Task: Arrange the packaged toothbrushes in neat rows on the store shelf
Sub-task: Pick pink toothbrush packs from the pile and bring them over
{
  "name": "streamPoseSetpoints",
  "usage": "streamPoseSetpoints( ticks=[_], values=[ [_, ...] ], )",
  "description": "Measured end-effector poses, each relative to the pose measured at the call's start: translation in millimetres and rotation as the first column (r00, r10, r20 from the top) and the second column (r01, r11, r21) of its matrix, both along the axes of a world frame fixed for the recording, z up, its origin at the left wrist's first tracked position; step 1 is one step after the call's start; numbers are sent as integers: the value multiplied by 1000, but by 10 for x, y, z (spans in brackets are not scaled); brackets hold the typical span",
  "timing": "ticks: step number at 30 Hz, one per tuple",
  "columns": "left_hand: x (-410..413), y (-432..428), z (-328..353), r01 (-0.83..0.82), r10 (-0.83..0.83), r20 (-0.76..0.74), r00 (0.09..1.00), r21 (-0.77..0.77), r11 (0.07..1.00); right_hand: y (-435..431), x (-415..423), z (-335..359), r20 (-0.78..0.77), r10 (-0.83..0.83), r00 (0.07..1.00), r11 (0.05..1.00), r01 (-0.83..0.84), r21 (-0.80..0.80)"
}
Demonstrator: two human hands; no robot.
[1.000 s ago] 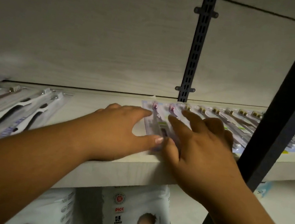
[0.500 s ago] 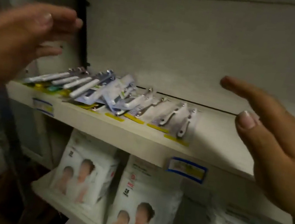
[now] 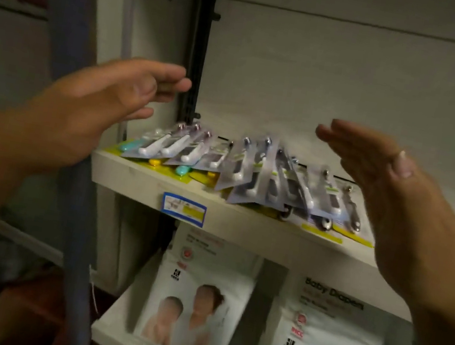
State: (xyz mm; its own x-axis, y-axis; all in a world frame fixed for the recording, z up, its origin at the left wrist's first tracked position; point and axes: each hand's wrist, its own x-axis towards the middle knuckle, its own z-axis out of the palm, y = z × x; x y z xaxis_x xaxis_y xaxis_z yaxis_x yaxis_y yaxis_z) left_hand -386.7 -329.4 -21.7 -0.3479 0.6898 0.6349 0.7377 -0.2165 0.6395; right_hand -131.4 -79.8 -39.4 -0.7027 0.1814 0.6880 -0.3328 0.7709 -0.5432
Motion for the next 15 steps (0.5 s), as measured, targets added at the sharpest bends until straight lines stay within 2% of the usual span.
streamPoseSetpoints(
  ticks=[6, 11, 13, 15],
  values=[
    [-417, 31, -101, 62, -60, 96, 994, -16, 998, -285, -270, -35, 55, -126, 990, 992, 125, 29],
    [-648, 83, -268, -55, 62, 156, 986, -48, 997, -425, -533, -12, 105, -190, 976, 981, 184, 59],
    [-636, 74, -288, -181, 191, 54, 980, -154, 971, -469, -638, -41, 108, -192, 975, 980, 183, 83],
    [-540, 101, -295, -301, 256, -167, 952, -359, 884, -487, -721, -76, 97, -191, 977, 979, 182, 90]
  ],
)
